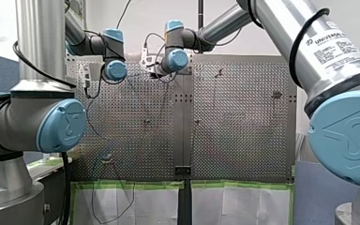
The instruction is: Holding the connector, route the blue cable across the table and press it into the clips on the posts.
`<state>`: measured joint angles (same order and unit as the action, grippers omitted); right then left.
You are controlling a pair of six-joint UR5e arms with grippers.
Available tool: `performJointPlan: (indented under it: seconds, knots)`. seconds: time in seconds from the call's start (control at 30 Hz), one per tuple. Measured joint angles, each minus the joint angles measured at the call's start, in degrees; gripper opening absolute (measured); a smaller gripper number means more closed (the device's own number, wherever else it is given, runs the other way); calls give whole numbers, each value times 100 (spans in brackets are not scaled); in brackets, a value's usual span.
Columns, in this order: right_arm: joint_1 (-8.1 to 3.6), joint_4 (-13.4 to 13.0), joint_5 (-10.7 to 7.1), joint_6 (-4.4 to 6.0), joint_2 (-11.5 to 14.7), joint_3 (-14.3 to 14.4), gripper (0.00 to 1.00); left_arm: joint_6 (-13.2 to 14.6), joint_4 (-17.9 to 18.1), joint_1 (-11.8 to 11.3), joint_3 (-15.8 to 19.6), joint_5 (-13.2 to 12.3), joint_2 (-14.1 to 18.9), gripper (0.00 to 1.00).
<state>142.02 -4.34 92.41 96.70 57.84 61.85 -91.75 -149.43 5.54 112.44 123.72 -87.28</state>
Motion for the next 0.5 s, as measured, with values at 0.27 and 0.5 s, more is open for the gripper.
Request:
performJointPlan:
  seconds: [0.27,0.5]
  knots:
    - [-49,120,-53,84,-62,-354,0,-12,8,-154,-39,-159,-24,0]
    - [-63,208,-52,88,-232,-694,0,-47,17,-329,-127,-429,-170,0]
